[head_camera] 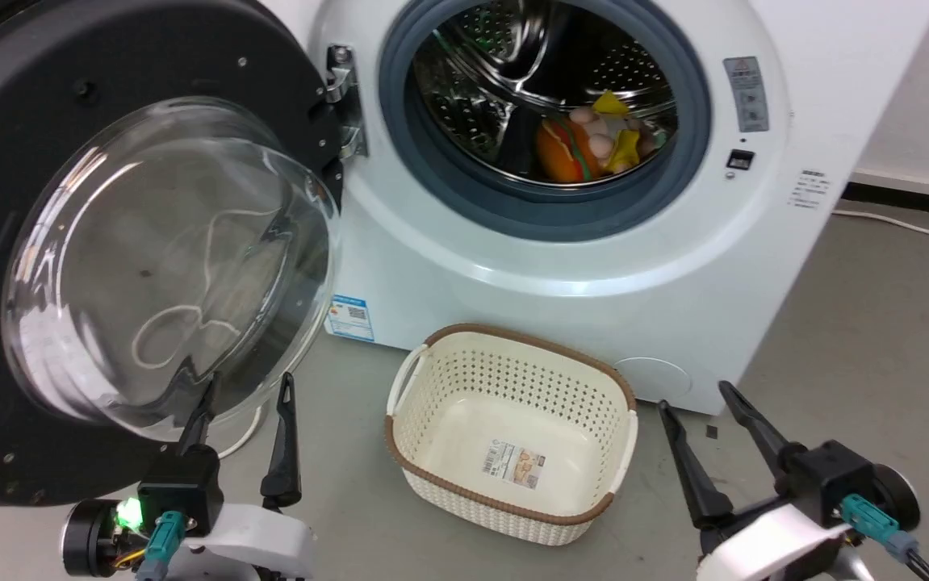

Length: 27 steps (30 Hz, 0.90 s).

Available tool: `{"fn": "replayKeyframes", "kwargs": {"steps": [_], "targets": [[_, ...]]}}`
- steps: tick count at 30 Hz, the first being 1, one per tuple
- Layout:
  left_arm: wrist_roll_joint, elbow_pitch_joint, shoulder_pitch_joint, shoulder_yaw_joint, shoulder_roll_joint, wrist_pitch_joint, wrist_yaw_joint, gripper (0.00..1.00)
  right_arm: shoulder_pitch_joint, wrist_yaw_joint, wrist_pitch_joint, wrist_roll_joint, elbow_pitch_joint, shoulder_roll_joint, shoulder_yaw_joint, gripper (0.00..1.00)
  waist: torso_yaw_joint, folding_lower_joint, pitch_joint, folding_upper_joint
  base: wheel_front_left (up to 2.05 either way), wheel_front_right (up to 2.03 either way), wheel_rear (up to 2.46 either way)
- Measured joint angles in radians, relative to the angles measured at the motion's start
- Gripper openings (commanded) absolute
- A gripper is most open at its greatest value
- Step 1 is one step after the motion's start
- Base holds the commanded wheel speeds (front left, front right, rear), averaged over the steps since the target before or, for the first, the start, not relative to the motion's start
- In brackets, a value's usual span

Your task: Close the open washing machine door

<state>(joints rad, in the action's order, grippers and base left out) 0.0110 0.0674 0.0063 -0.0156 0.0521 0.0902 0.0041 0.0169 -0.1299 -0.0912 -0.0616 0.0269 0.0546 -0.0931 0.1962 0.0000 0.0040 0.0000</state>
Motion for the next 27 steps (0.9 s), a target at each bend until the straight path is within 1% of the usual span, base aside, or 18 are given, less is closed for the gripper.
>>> {"fn": "replayKeyframes", "kwargs": {"steps": [10,27], "targets": [[0.001,0.028,0.020,-0.004,-0.001,0.020,0.020,1.00,0.024,0.000,-0.018,-0.013,0.020,0.010,-0.042,1.00,0.043,0.0000,0.004,0.0000,-0.18,-0.18,-0.18],[0.002,0.057,0.035,-0.016,-0.001,0.054,0.037,1.00,0.028,0.000,-0.053,-0.038,0.027,0.016,-0.065,1.00,0.110,0.0000,-0.001,0.0000,-0.01,-0.01,-0.01]]}}
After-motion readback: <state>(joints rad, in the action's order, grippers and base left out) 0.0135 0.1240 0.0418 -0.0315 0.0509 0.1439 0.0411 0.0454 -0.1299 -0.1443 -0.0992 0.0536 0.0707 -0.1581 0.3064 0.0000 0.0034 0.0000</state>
